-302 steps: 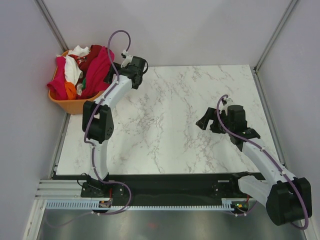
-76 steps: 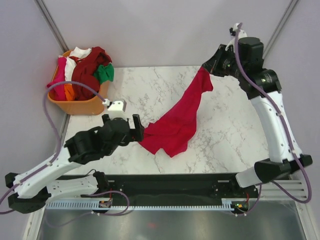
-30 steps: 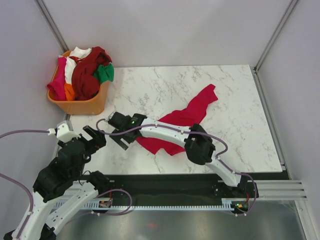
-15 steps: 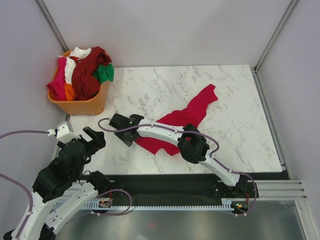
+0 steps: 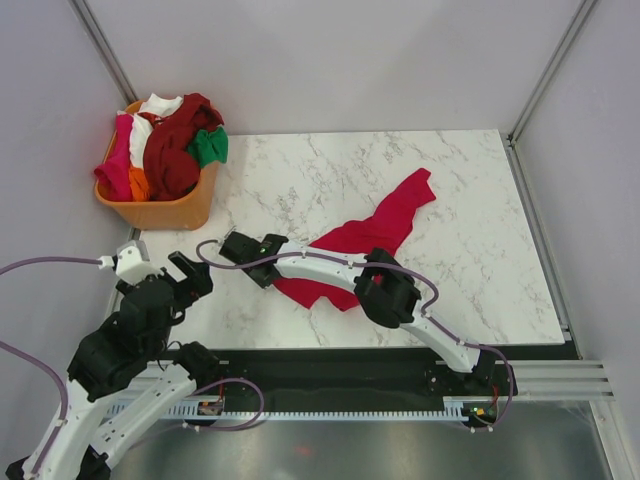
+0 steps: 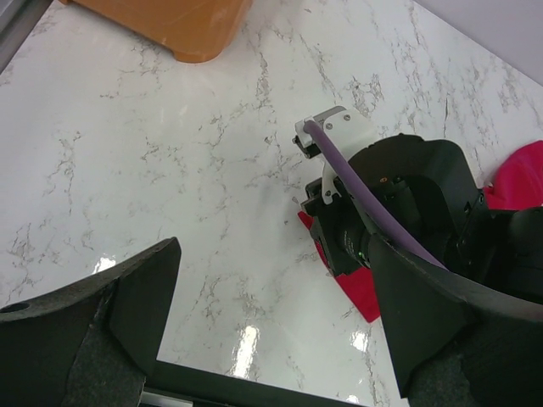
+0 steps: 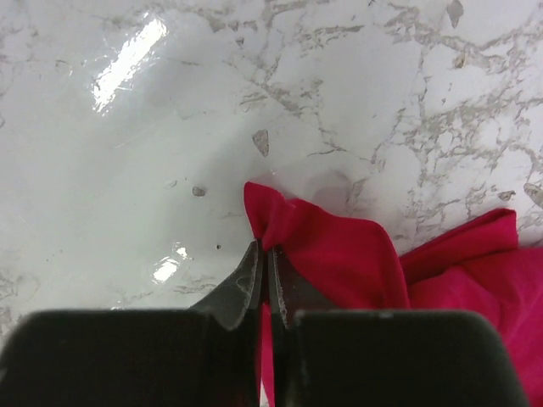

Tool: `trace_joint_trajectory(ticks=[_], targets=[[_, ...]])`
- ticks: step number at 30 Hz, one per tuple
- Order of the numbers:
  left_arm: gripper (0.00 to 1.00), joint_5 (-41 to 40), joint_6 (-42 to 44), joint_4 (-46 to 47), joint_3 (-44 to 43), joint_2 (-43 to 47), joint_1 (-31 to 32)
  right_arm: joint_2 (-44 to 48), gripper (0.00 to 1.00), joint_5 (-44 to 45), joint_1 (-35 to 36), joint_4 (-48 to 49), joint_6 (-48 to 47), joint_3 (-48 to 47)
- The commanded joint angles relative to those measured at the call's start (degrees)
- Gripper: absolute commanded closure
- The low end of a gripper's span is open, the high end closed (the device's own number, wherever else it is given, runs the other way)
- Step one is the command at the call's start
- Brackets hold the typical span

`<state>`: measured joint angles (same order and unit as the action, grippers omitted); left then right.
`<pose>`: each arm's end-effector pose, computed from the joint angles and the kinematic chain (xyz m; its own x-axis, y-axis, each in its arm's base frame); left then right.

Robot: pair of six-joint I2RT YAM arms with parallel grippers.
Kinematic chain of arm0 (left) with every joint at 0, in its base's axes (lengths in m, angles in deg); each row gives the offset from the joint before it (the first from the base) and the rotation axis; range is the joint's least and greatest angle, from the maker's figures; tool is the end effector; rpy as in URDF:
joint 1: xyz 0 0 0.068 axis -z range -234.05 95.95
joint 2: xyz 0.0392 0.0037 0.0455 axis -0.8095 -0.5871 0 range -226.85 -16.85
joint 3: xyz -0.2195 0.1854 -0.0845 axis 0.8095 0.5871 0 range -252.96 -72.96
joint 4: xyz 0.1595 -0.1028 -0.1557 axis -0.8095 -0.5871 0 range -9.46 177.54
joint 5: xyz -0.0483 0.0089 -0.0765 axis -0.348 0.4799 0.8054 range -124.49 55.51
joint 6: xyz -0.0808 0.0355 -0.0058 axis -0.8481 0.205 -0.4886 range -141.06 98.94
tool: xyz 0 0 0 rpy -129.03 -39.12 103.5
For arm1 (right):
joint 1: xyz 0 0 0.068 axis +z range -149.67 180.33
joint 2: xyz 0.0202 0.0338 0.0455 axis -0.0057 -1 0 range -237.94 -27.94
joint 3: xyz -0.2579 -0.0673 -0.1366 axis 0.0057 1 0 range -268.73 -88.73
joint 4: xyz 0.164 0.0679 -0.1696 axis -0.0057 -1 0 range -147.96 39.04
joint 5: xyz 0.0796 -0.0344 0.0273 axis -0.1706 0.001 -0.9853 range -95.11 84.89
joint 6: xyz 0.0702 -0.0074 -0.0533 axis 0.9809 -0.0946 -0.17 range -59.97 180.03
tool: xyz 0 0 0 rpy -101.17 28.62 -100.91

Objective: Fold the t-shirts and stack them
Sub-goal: Flatten the tshirt out

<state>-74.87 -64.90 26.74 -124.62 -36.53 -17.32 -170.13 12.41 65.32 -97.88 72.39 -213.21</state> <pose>0.0500 0.0262 0.3187 -0.2790 -0.4500 -0.8483 -0.2671 0.8849 -0.3816 0.2537 0.4879 0.1455 -0.5464 -0.6886 -0.4768 -0.7092 0.6832 -0.1739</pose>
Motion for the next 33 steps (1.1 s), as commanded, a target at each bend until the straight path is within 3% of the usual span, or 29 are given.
trace_joint_trajectory(ticks=[1,5,7,9,13,18,21,29,33], targets=[[0.00,-1.81,-1.17,2.00,-0.02,-1.94,0.18,-0.63,1.00,-2.48,-0.39,-0.72,0.38,2.58],[0.01,-1.46,-1.25,1.82,-0.28,-1.77,0.18,2.78,1.00,-1.35,-2.31,-1.59,0.56,1.45],[0.07,1.42,-0.56,2.43,-1.16,-1.41,0.18,9.27,1.00,-3.62,-5.30,-3.00,2.48,-0.22],[0.07,3.37,1.28,3.57,-1.95,-2.72,0.18,15.68,1.00,-9.05,-12.67,-3.53,6.35,-0.76],[0.05,6.98,6.04,4.46,-6.78,-10.71,0.18,36.86,1.00,-8.47,-23.84,-3.97,8.47,1.87],[0.05,11.72,7.18,10.85,-6.97,-16.61,0.18,54.87,1.00,-4.87,-31.41,-5.11,9.25,14.33],[0.05,16.20,6.92,15.77,-4.60,-19.42,0.18,62.35,1.00,2.51,-33.08,-4.85,10.23,24.27],[0.00,23.58,3.93,27.91,-2.39,-40.57,1.06,76.00,1.00,7.00,-34.58,-2.92,14.09,42.98],[0.00,23.68,4.28,33.45,-6.86,-51.66,0.98,79.95,1.00,8.31,-34.58,-2.83,14.97,48.01]])
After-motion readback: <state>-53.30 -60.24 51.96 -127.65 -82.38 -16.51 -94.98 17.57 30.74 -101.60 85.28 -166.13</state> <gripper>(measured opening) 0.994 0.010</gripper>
